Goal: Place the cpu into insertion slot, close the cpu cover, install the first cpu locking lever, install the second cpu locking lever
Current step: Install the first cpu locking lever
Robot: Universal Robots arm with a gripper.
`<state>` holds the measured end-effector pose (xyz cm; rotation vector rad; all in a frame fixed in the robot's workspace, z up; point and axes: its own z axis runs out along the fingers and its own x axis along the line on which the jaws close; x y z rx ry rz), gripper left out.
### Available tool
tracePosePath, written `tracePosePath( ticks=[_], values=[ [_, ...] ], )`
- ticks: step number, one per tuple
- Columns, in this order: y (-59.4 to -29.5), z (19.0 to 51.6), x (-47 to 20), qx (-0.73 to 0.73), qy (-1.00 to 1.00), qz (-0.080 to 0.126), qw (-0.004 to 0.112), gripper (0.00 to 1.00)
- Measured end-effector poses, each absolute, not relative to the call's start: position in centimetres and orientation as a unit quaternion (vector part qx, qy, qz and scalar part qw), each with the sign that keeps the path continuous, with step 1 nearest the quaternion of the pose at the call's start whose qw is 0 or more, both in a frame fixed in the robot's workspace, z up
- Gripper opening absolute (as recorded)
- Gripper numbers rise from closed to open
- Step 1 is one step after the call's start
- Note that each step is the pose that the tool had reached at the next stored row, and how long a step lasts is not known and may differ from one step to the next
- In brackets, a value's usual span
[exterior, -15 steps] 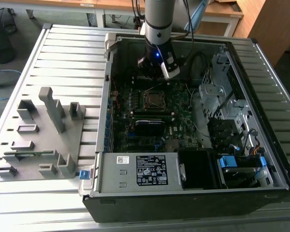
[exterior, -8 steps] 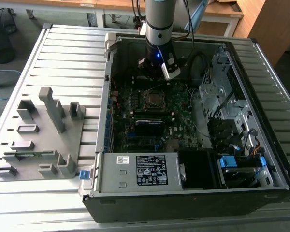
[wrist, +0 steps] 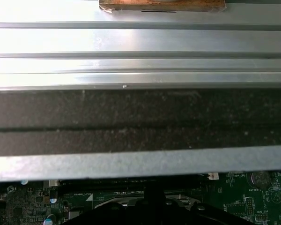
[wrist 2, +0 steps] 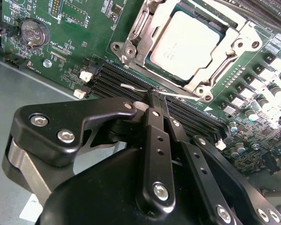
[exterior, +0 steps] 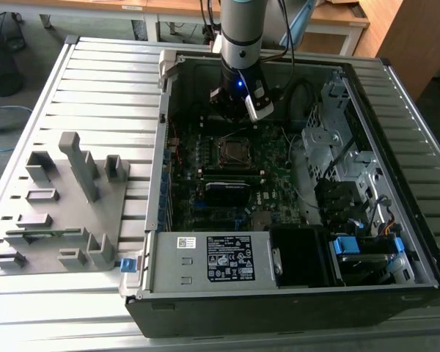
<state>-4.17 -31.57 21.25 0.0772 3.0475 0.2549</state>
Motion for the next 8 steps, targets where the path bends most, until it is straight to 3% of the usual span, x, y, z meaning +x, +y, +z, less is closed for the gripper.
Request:
tracePosePath(
  ticks=[8],
  values=[
    [-31.33, 21.23, -4.17, 0.026, 0.995, 0.083, 0.041, 0.11]
  ],
)
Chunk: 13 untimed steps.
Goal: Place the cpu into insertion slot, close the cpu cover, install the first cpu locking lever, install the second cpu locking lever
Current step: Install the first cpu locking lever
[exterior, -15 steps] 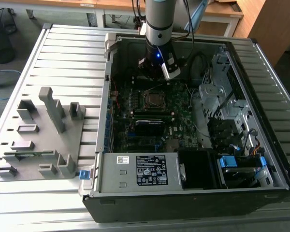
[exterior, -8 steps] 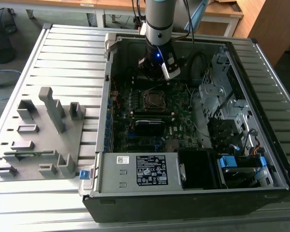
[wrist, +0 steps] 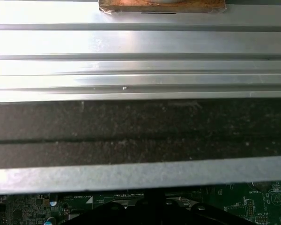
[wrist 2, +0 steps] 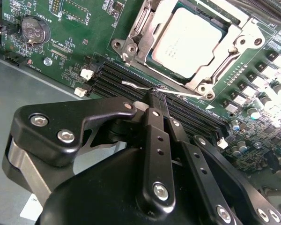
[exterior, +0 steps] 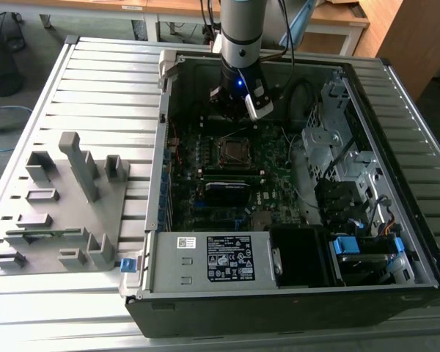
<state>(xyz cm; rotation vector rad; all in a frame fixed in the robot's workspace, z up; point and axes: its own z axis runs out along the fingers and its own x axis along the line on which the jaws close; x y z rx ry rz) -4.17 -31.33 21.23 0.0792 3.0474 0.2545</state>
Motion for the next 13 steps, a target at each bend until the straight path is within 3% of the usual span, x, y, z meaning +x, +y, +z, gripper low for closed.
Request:
tracePosePath(
  ticks=[13],
  values=[
    [-31.34, 20.66, -3.88, 0.026, 0.995, 0.083, 0.041, 0.11]
  ],
)
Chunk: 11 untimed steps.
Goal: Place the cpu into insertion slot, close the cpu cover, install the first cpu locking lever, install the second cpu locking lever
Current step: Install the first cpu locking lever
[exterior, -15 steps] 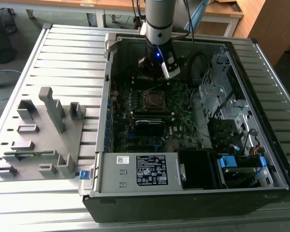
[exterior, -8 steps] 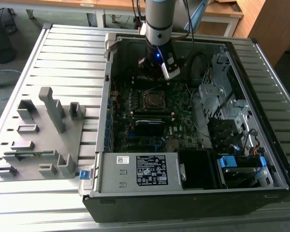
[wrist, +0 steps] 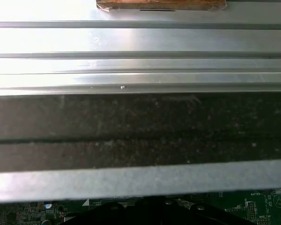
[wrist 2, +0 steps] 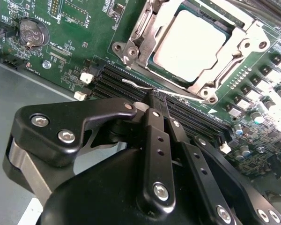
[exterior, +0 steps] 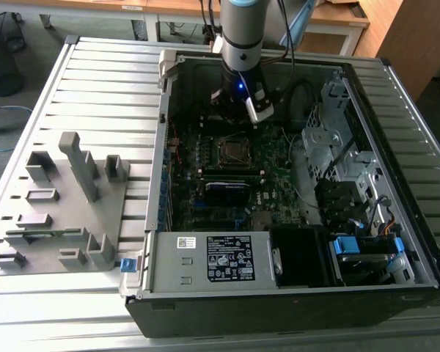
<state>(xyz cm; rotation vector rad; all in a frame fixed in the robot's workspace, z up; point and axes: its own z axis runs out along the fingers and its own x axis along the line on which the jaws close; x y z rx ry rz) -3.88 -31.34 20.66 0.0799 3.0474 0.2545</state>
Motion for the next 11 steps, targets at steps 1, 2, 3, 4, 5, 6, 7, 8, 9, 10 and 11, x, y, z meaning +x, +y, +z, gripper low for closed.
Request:
tracePosePath(
  ticks=[1, 2, 3, 4, 5, 6, 7, 8, 9, 10, 11],
  values=[
    [-31.34, 20.62, -3.81, 0.026, 0.995, 0.083, 0.041, 0.11],
    [-31.34, 20.59, -3.74, 0.026, 0.995, 0.083, 0.041, 0.11],
    [-31.34, 20.57, -3.68, 0.026, 0.995, 0.083, 0.041, 0.11],
    [-31.34, 20.55, -3.66, 0.026, 0.995, 0.083, 0.041, 0.11],
    [-31.34, 20.52, -3.65, 0.026, 0.995, 0.083, 0.041, 0.11],
    [-31.33, 20.48, -3.65, 0.026, 0.995, 0.083, 0.041, 0.11],
    [-31.33, 20.42, -3.65, 0.026, 0.995, 0.083, 0.041, 0.11],
    [-31.33, 20.36, -3.65, 0.026, 0.995, 0.083, 0.041, 0.11],
    [-31.33, 20.31, -3.65, 0.026, 0.995, 0.083, 0.041, 0.11],
    [-31.33, 20.26, -3.65, 0.026, 0.995, 0.083, 0.041, 0.11],
    [-31.34, 20.23, -3.65, 0.026, 0.995, 0.083, 0.041, 0.11]
  ],
)
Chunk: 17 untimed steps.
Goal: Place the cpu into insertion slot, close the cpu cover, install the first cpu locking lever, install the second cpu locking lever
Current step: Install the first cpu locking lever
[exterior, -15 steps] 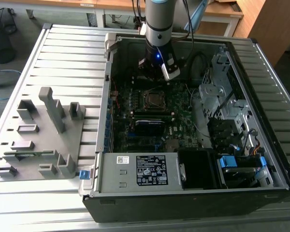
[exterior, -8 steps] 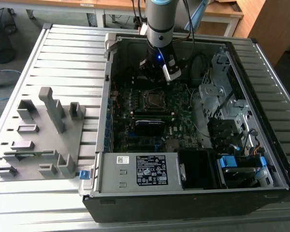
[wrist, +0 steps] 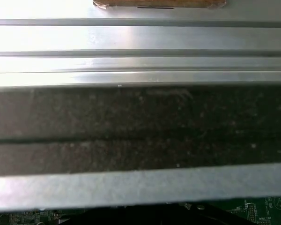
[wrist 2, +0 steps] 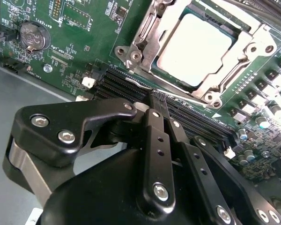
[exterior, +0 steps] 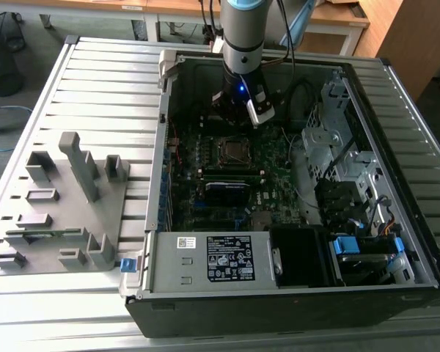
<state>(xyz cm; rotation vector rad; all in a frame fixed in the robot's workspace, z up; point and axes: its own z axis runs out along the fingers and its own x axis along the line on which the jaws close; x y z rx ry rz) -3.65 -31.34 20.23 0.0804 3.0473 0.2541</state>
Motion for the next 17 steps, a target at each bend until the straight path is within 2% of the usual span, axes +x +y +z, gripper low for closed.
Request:
tracePosePath(
  ticks=[17],
  values=[
    [-31.34, 19.95, -3.65, 0.026, 0.996, 0.073, 0.042, 0.11]
  ],
)
